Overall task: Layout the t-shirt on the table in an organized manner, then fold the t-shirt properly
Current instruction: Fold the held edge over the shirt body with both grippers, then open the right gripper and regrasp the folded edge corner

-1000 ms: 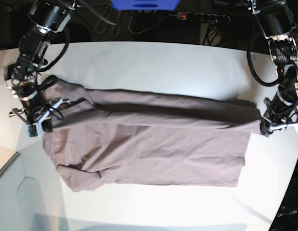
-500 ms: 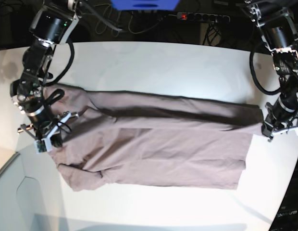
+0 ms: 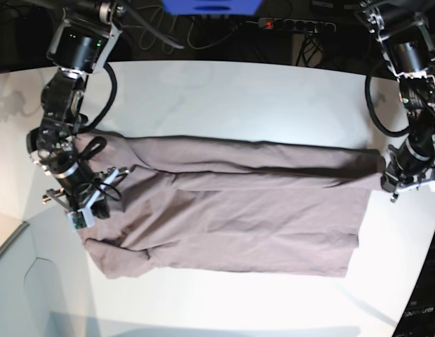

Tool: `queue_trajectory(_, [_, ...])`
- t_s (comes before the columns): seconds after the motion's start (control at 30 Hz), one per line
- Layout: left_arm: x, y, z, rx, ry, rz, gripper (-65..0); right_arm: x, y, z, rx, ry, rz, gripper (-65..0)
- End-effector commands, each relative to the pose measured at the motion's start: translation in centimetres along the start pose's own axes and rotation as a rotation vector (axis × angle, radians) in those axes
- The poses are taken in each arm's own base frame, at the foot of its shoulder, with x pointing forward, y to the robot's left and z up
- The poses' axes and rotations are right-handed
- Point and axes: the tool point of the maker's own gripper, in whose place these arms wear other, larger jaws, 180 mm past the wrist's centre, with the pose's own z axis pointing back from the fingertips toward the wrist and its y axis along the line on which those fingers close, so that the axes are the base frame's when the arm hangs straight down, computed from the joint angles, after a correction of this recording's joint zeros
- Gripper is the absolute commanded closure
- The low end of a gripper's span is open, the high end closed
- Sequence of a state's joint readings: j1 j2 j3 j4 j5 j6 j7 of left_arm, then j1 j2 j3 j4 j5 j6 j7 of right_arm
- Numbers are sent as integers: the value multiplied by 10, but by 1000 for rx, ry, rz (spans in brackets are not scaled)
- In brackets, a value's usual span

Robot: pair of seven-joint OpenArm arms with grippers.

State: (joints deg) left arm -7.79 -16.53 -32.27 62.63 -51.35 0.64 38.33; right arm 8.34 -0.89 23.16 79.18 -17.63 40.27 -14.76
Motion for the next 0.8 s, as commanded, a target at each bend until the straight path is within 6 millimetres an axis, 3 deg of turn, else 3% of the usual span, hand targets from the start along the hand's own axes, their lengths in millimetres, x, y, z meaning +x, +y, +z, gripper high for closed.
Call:
queue_trajectory(0.0, [23,-14,0,-36,-49,0,-9,24,-5,-1,-8,-73,11,0])
queue_trajectory(0.17, [20,-10,-8,-20,-29,28,-9,29,3,-4,12,-78,27,0])
queue_trajectory(0.27, [24,-17,-11,-34,-36,34,-11,30,2,-4,11,-79,26,-4])
queue_trajectory(0.47, [20,-36,-18,-51,-1,-48,-136,26,1,-2,7,-73,25,-172])
queue_trajectory(0.77, [15,-41,-17,-61,16,-65,-143,25,-8,8,-21,-75,44,-277])
